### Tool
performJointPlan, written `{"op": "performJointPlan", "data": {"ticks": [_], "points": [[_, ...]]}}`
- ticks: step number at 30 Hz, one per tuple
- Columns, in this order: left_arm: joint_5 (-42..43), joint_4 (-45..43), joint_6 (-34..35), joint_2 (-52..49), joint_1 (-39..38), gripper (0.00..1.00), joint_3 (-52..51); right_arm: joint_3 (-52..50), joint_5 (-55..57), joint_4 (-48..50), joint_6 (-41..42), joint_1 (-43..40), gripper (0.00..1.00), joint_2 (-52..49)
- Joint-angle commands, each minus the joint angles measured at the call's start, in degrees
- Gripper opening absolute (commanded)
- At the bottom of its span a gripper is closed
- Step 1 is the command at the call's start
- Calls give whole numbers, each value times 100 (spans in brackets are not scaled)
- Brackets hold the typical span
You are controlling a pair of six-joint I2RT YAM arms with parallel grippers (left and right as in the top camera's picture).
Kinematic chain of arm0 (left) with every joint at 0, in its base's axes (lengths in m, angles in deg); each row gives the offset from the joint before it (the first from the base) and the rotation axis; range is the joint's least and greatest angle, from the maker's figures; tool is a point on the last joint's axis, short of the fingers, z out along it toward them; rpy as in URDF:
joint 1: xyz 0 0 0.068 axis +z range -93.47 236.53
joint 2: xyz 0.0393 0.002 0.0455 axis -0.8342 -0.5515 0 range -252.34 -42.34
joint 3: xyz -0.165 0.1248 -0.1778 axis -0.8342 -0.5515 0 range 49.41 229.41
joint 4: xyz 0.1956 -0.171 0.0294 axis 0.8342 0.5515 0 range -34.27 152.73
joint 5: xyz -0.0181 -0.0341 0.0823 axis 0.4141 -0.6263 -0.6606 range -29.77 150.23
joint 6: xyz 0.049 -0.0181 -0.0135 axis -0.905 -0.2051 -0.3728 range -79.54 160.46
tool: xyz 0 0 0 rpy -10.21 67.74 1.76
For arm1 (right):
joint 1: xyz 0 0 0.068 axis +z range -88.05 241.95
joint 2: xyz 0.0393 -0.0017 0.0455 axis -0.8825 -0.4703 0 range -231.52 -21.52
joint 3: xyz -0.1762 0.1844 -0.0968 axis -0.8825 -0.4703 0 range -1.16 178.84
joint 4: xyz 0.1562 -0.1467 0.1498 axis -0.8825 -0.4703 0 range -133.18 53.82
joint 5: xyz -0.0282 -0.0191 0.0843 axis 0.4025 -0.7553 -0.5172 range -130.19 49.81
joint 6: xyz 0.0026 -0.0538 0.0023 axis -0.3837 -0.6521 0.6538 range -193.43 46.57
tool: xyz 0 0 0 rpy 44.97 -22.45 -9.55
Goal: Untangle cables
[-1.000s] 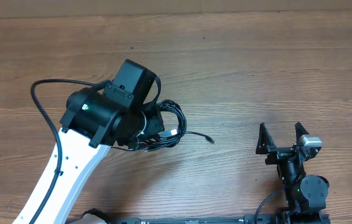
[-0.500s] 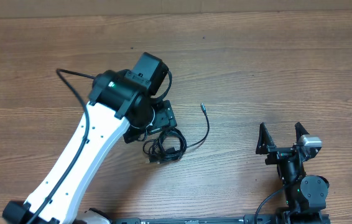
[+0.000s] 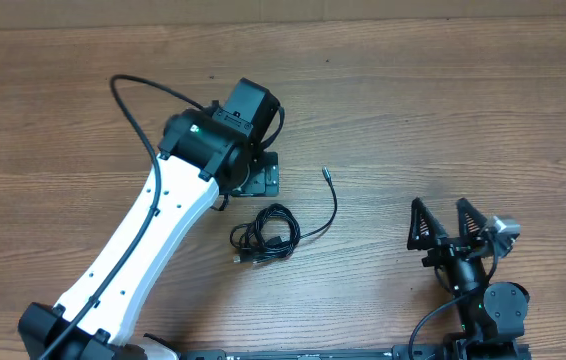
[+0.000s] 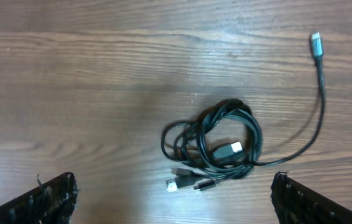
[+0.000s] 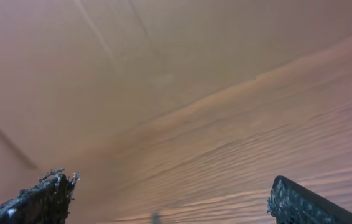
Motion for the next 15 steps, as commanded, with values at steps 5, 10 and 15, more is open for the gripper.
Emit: {"op": "performJointPlan", "data": {"ticks": [5, 10, 15], "points": [[442, -876, -590, -105, -11, 86, -1303, -61, -2109, 129, 1523, 17, 100, 63], [542, -1178, -636, -105, -13, 75, -1838, -61, -3010, 111, 1523, 17, 100, 63], [540, -1550, -485, -105, -11, 67, -2236, -61, -3654, 81, 1521, 17, 100, 63]]}}
